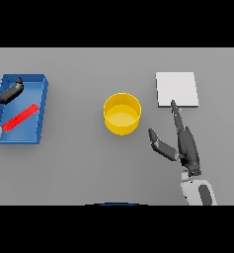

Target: Pick up the red beaker and tilt it to pour out 1 green nut into yellow bowl. Pick up the yellow bowl and place it on the metallic measuring scale.

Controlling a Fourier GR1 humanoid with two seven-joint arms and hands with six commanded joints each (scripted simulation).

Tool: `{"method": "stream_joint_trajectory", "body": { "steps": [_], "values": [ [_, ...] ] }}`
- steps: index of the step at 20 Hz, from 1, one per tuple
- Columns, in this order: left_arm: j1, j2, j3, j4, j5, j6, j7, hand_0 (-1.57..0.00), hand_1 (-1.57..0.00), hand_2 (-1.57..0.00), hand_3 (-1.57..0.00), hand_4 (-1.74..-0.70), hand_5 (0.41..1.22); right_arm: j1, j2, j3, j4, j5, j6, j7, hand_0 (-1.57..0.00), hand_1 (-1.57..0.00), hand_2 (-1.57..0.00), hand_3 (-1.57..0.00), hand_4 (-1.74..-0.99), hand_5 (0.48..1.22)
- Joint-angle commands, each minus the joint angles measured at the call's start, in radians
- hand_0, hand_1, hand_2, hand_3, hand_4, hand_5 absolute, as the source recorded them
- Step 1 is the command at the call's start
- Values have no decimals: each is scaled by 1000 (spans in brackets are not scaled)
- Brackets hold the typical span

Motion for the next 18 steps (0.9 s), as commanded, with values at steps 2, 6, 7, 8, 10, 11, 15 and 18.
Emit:
{"method": "stream_joint_trajectory", "body": {
  "steps": [2, 6, 7, 8, 10, 11, 15, 18],
  "values": [
    [0, 0, 3, -7, -4, 17, -21, -103, -85, -87, -82, -782, 651, -19, -14, 8, 13, 35, 1, 58, 1, 1, 1, 1, -1020, 640],
    [-3, -8, -2, -25, -1, 21, -34, -41, -34, -35, -33, -750, 661, -149, -154, 56, 44, 106, 137, 87, 1, 1, 1, 1, -1044, 679],
    [-8, -11, -3, -26, -2, 25, -31, -33, -27, -28, -26, -746, 662, -203, -186, 74, 55, 135, 176, 127, 1, 1, 1, 1, -1071, 678],
    [-5, -13, -6, -33, -4, 28, -37, -26, -21, -22, -21, -743, 664, -239, -212, 92, 75, 162, 203, 134, 1, 1, 1, 1, -1094, 677],
    [-7, -12, -4, -21, -1, 25, -41, -16, -13, -14, -13, -737, 673, -299, -265, 140, 95, 228, 244, 102, 1, 1, 1, 1, -1151, 672],
    [-8, -4, -1, -17, -2, 23, -51, -13, -10, -11, -10, -733, 677, -340, -289, 161, 117, 256, 275, 108, 1, 1, 1, 1, -1174, 674],
    [-1, -2, -5, -24, -1, 17, -46, -5, -4, -4, -4, -738, 693, -468, -350, 254, 190, 352, 358, 52, 1, 1, 1, 1, -1217, 676],
    [5, -3, -9, -30, -8, 22, -28, -2, -1, -1, -1, -743, 701, -548, -384, 336, 251, 440, 401, 16, 1, 1, 1, 1, -1227, 698]
  ]
}}
